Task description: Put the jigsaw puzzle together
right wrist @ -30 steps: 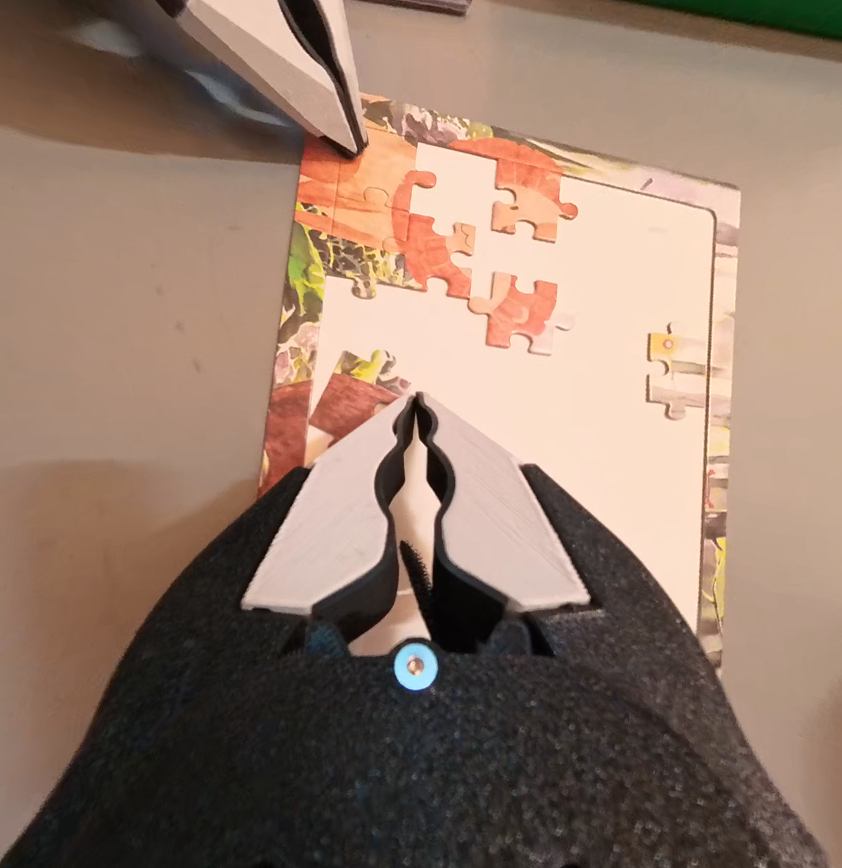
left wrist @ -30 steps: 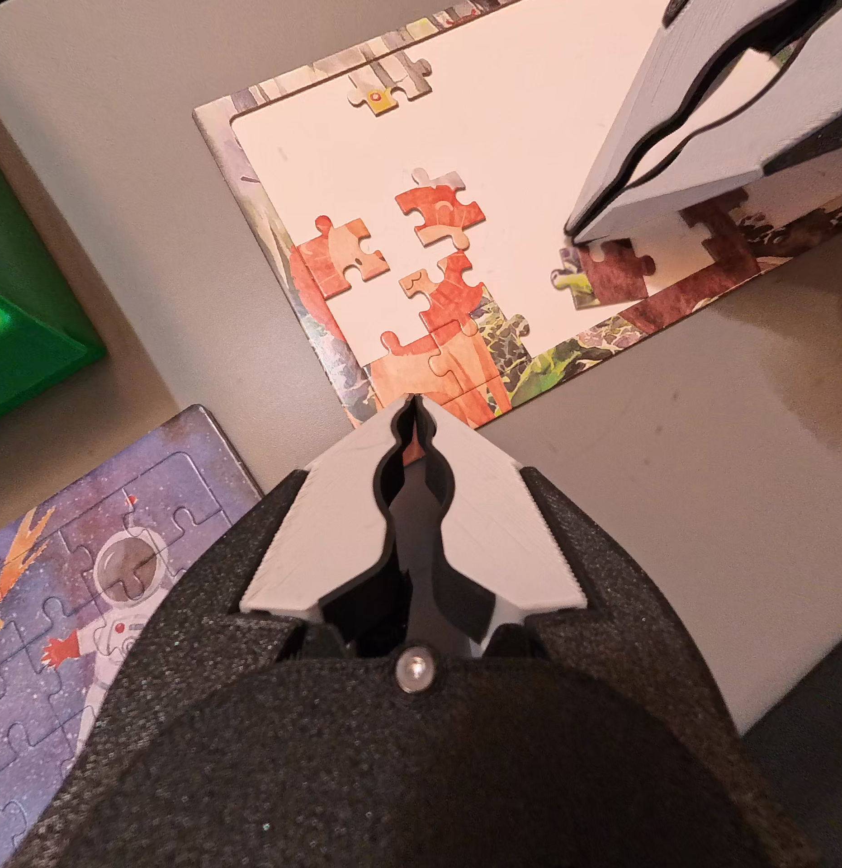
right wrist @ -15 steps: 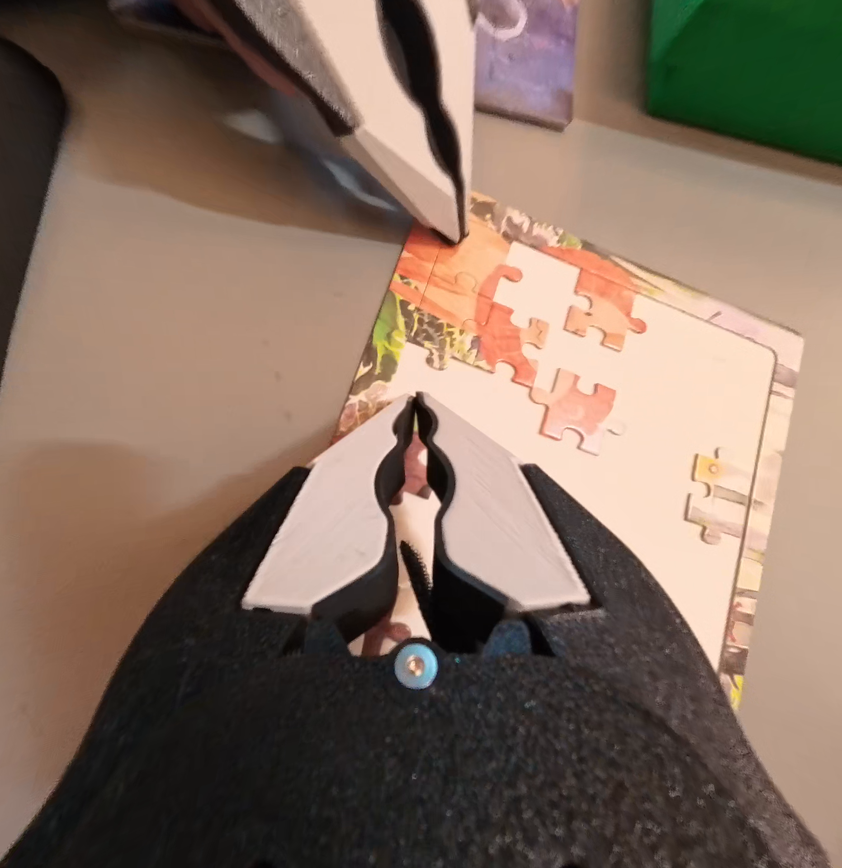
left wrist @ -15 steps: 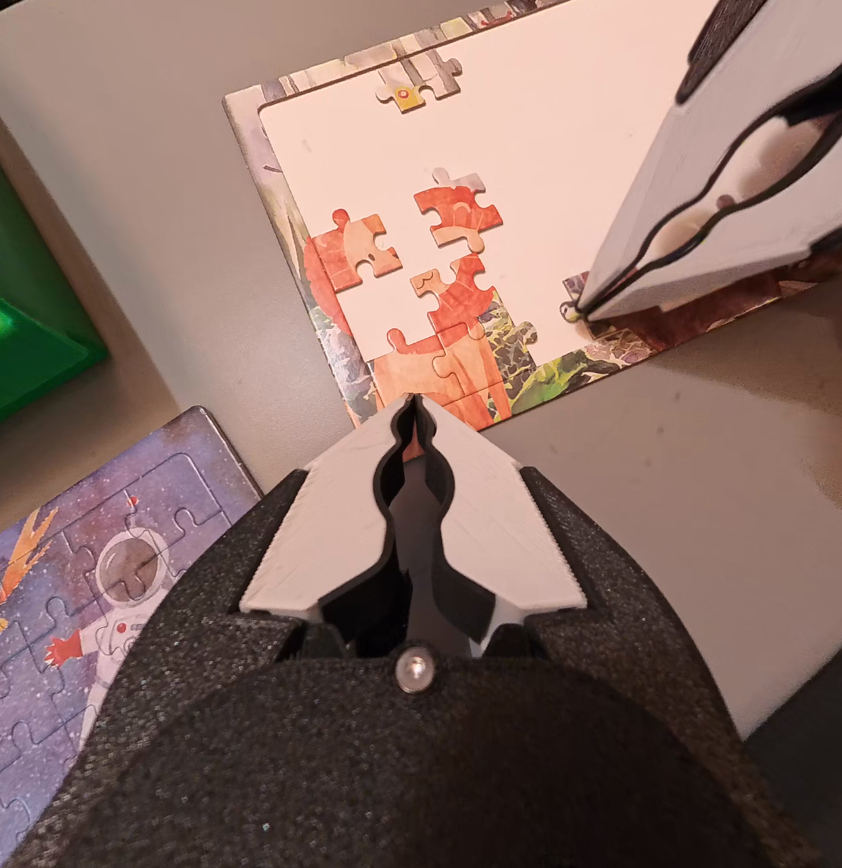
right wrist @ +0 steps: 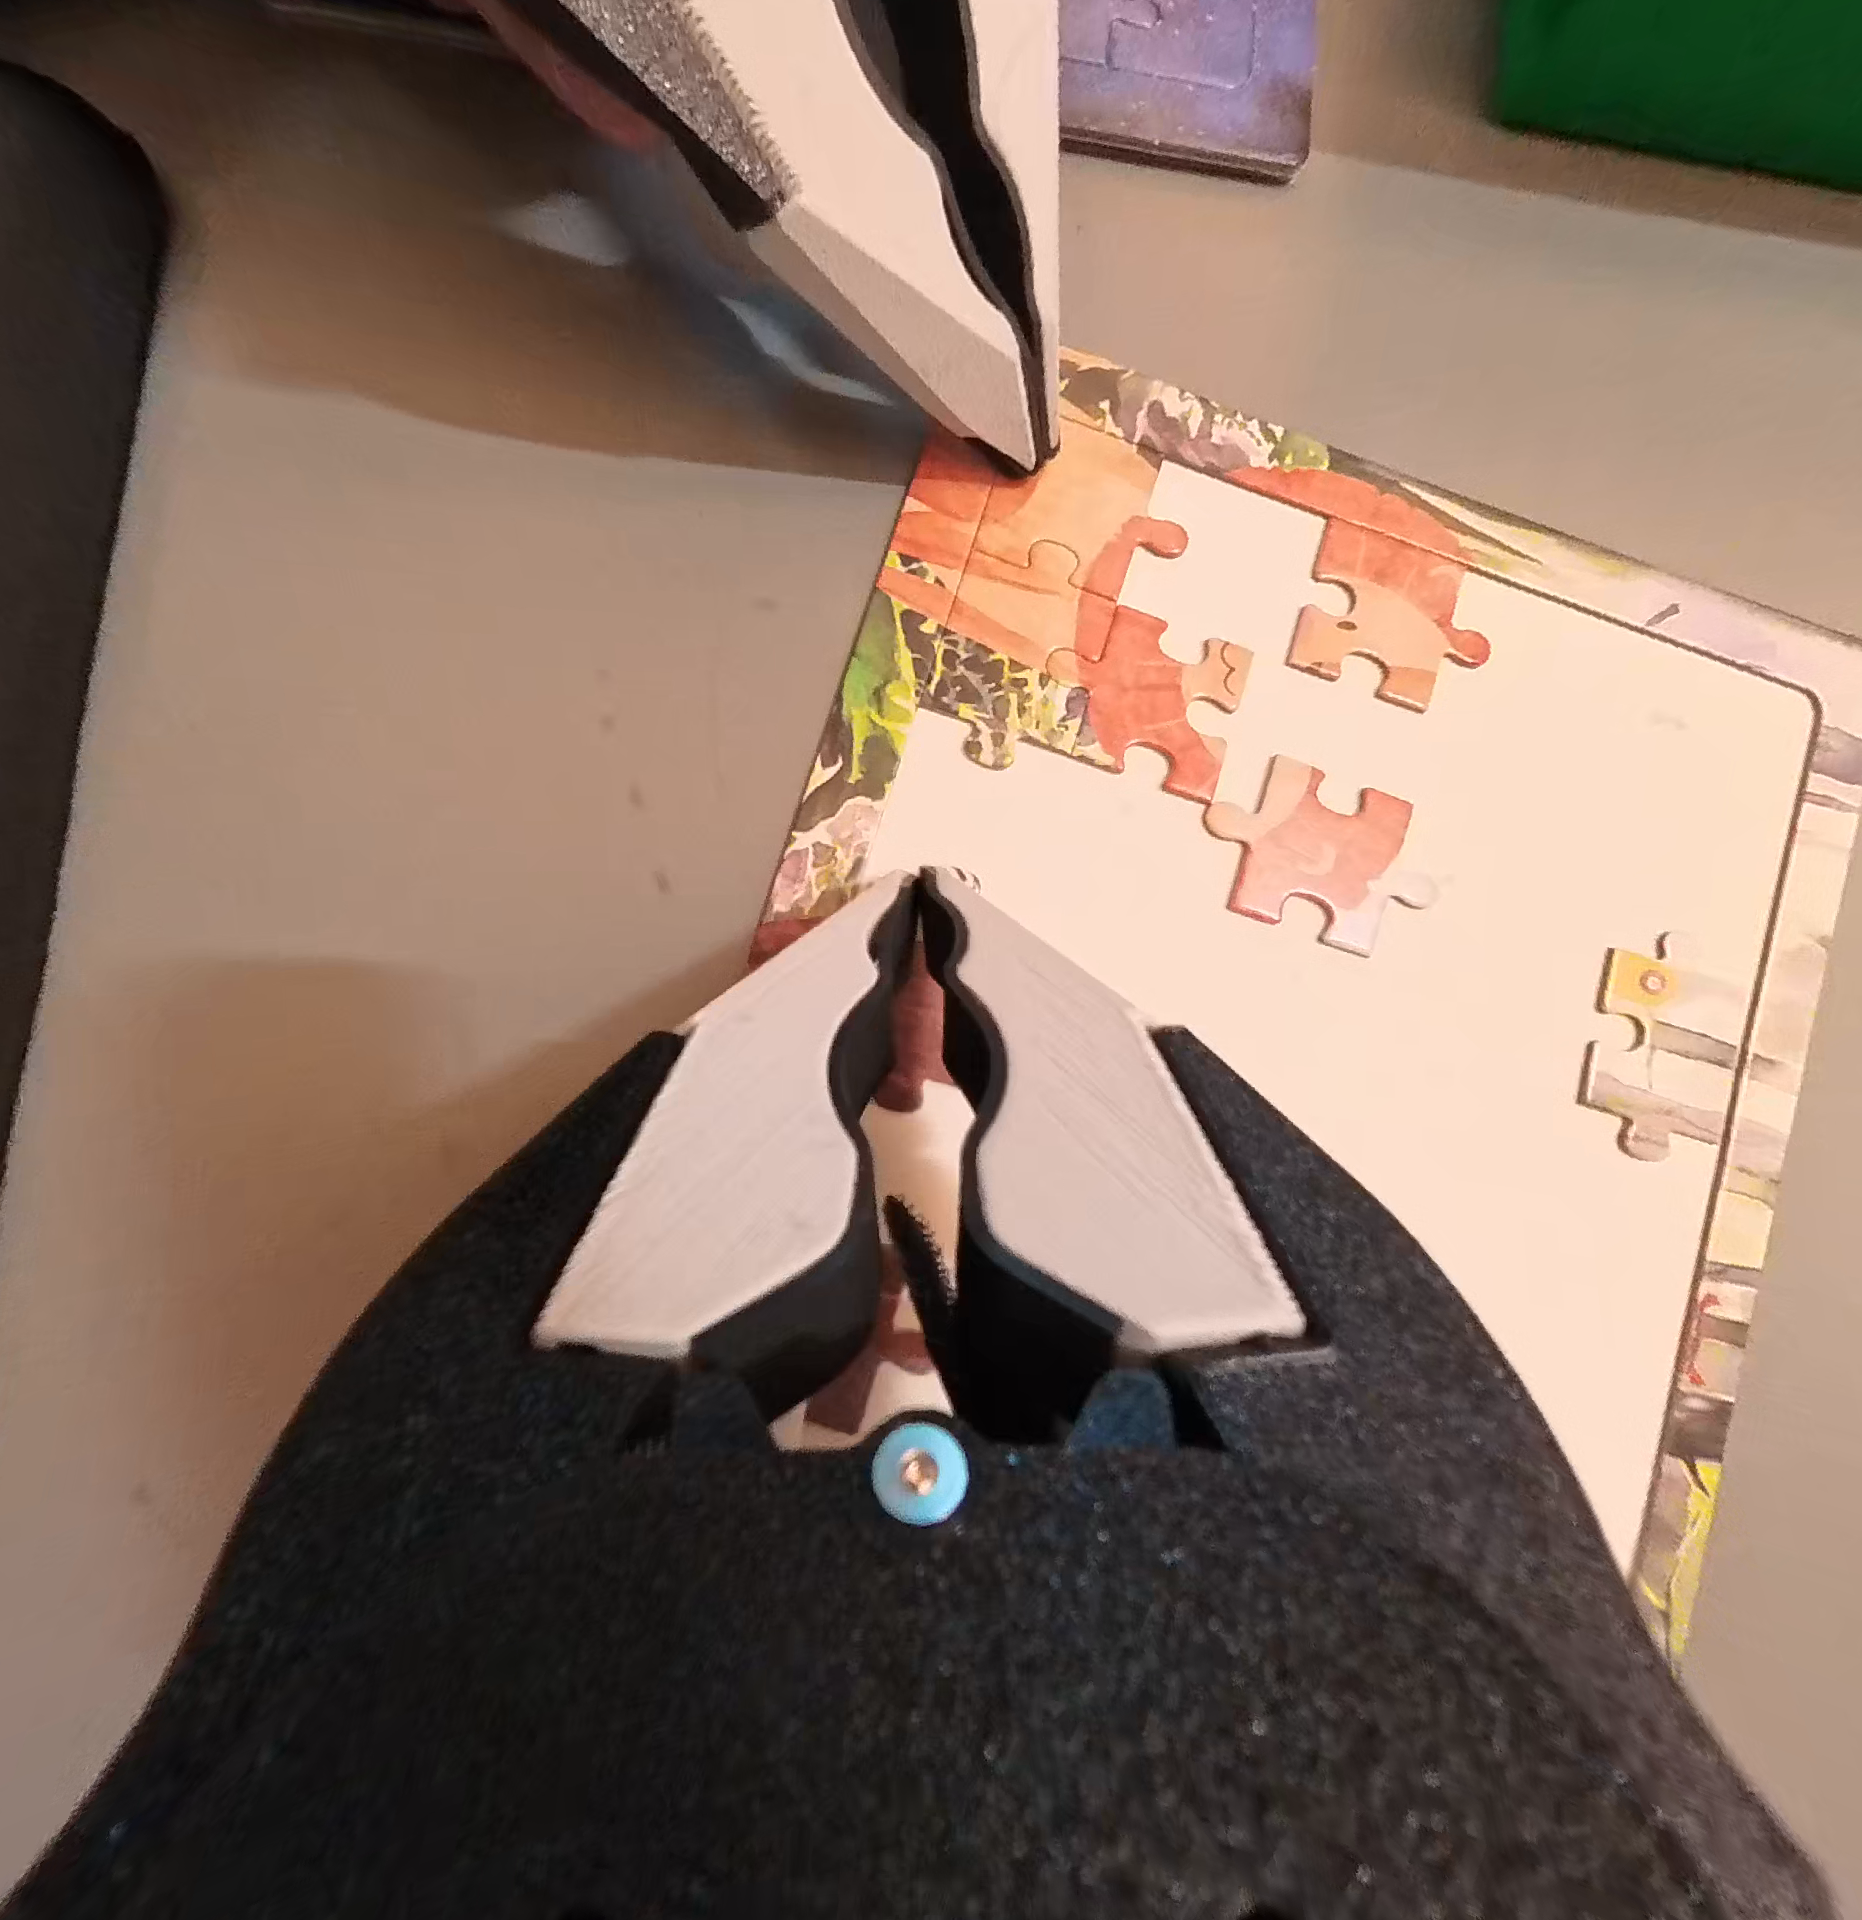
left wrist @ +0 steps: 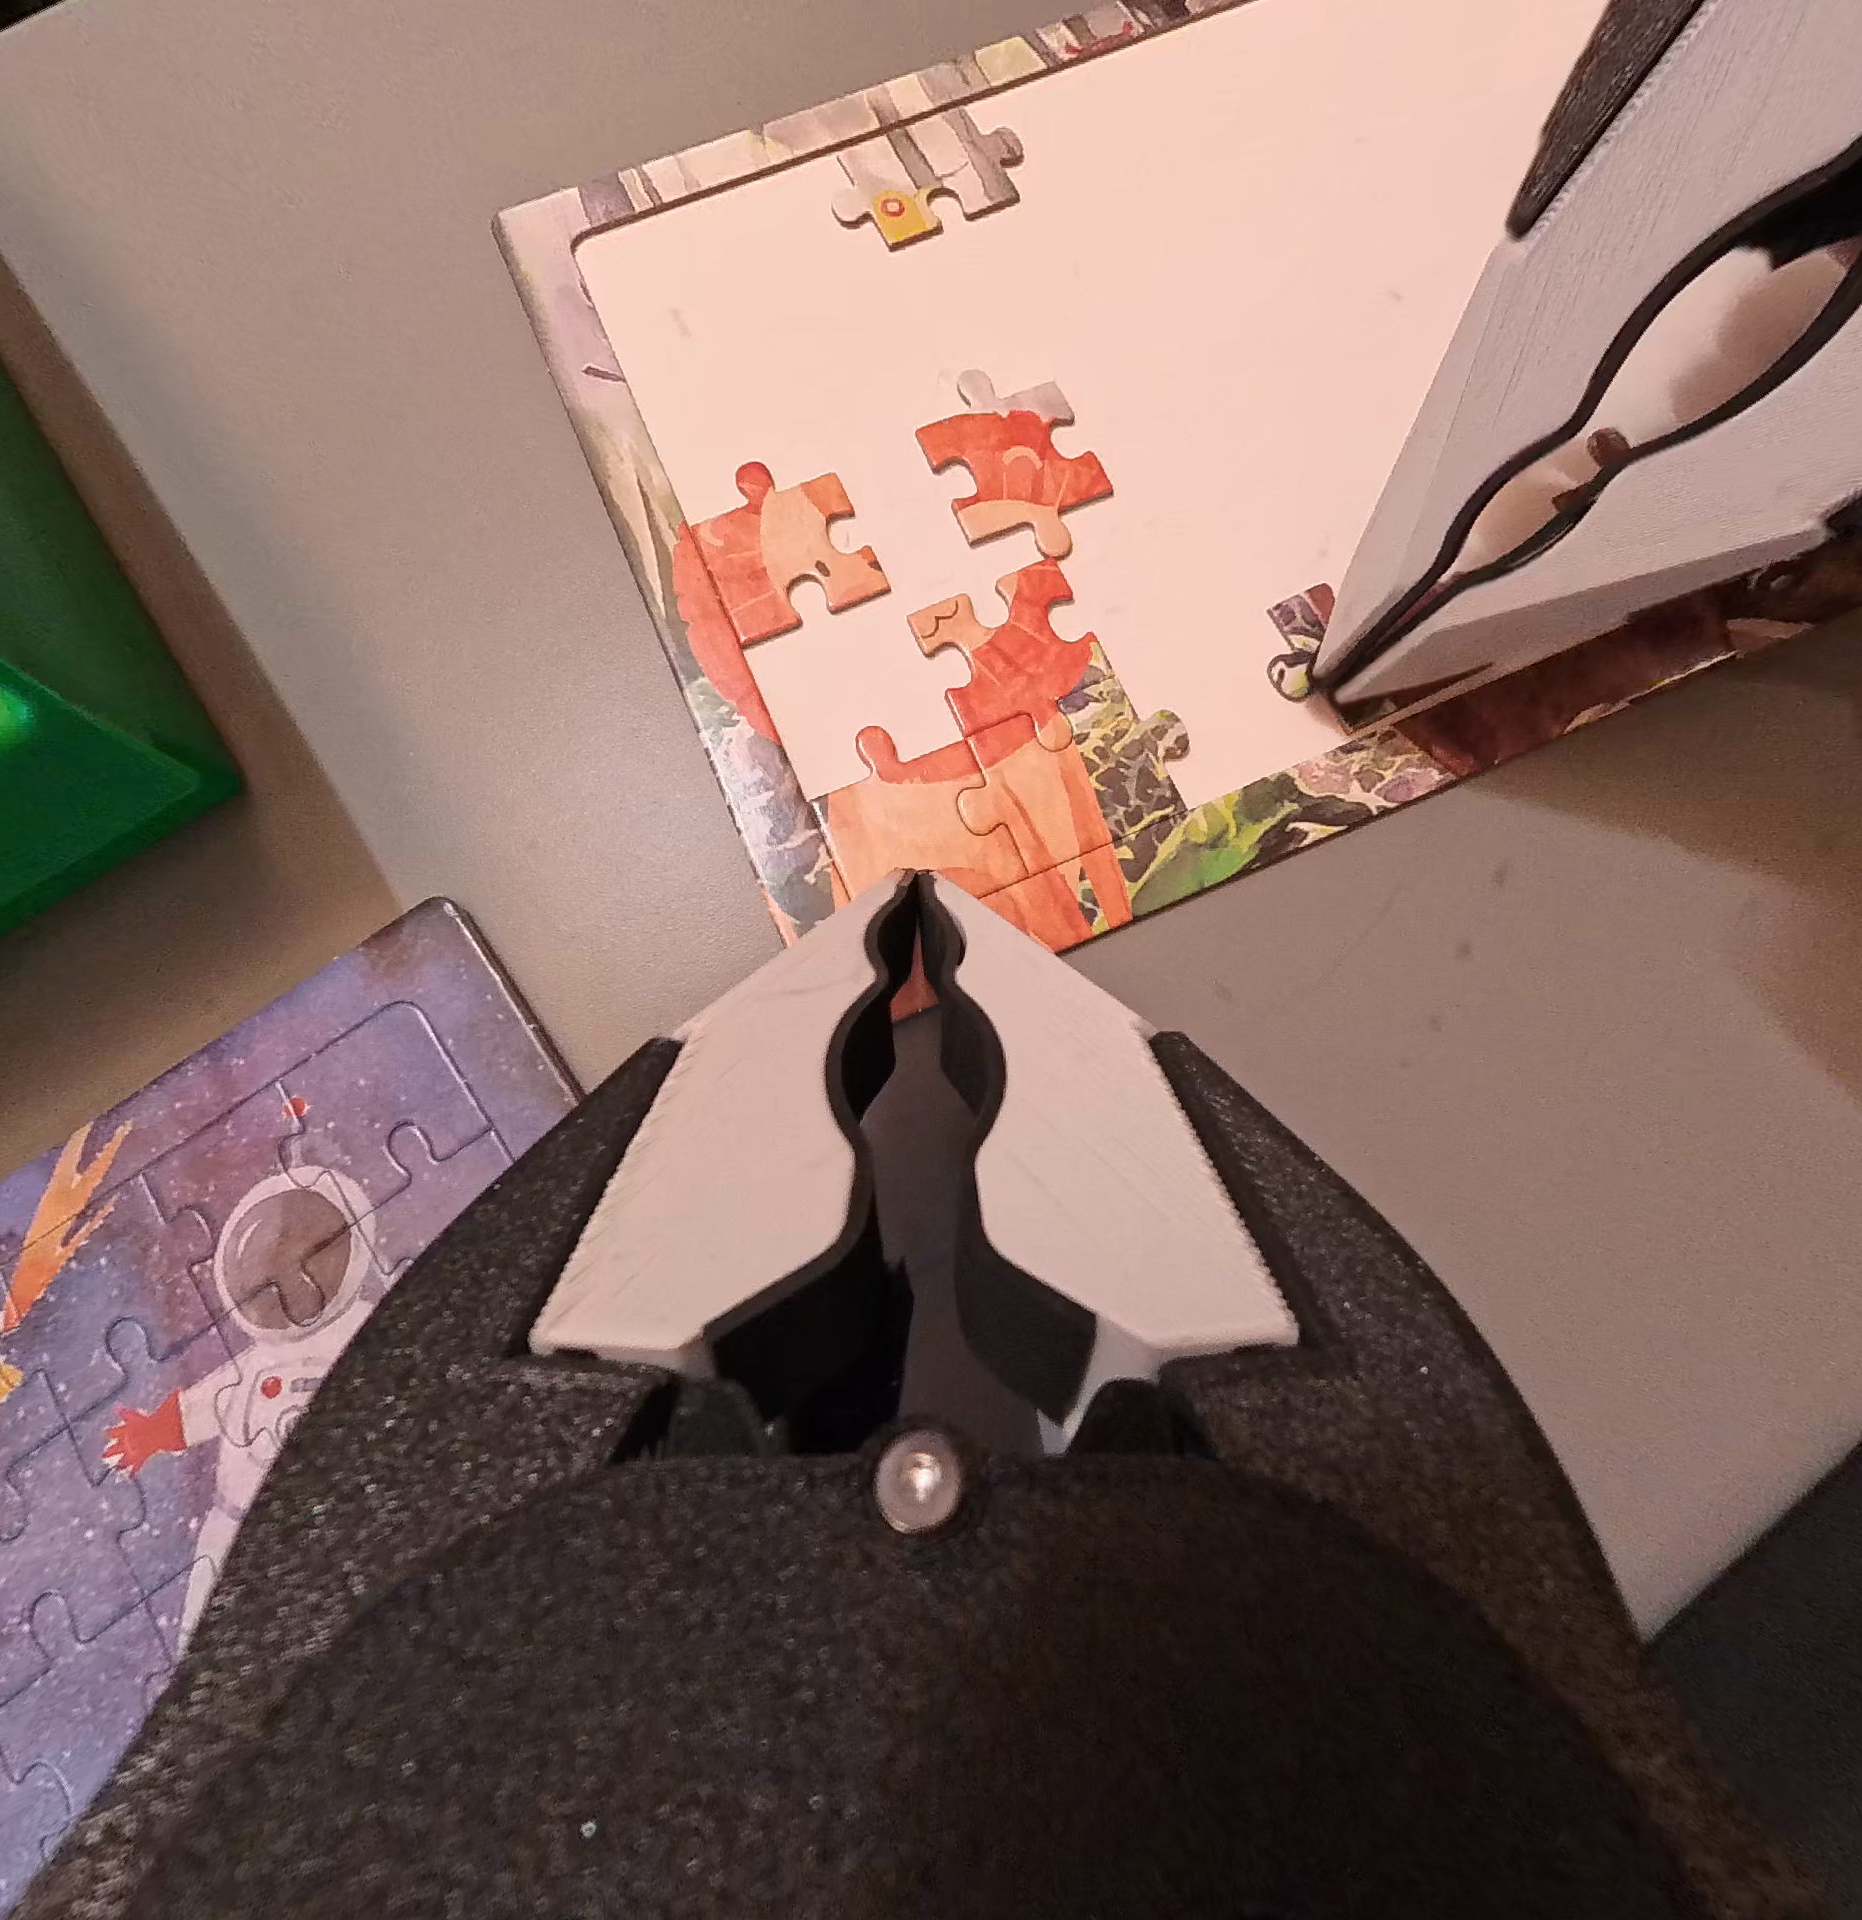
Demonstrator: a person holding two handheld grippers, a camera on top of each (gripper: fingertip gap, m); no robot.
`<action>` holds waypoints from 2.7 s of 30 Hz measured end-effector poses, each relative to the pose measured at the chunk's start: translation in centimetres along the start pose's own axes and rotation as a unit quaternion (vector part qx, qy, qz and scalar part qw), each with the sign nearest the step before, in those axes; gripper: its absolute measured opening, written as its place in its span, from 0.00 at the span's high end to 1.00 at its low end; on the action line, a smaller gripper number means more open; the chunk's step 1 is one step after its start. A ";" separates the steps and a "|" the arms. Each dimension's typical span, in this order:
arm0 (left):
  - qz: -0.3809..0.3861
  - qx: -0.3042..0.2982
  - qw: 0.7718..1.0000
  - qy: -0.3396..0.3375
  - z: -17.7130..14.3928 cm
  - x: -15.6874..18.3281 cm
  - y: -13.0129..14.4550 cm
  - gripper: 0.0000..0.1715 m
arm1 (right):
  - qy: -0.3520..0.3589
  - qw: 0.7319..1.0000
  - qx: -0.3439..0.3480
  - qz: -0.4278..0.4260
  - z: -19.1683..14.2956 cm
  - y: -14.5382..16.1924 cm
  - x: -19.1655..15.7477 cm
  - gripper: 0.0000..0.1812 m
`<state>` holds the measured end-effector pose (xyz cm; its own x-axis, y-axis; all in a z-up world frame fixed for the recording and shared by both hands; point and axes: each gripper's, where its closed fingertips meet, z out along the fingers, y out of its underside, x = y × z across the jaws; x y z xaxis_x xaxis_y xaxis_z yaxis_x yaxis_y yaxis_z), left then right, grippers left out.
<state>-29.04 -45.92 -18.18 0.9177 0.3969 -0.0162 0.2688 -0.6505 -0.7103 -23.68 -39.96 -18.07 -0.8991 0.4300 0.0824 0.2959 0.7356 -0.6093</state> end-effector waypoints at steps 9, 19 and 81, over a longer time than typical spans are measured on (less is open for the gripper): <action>-0.001 0.000 1.000 0.001 0.0 0.0 0.0 1.00 | 0.016 0.999 -0.017 0.031 -1.7 2.4 0.7 1.00; 0.000 0.000 1.000 0.000 0.0 0.0 0.0 1.00 | 0.022 0.999 -0.011 0.036 -1.5 2.1 0.4 1.00; -0.097 0.105 0.987 -0.069 -3.1 5.6 -5.5 0.90 | 0.387 0.855 0.162 0.303 -26.2 18.3 -3.0 0.96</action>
<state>-24.48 -42.16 -12.14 0.8019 0.5954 0.0495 0.3565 -0.4104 -0.8393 -7.14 -14.04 -8.76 -0.0911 0.9914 0.0944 0.4139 0.1239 -0.9019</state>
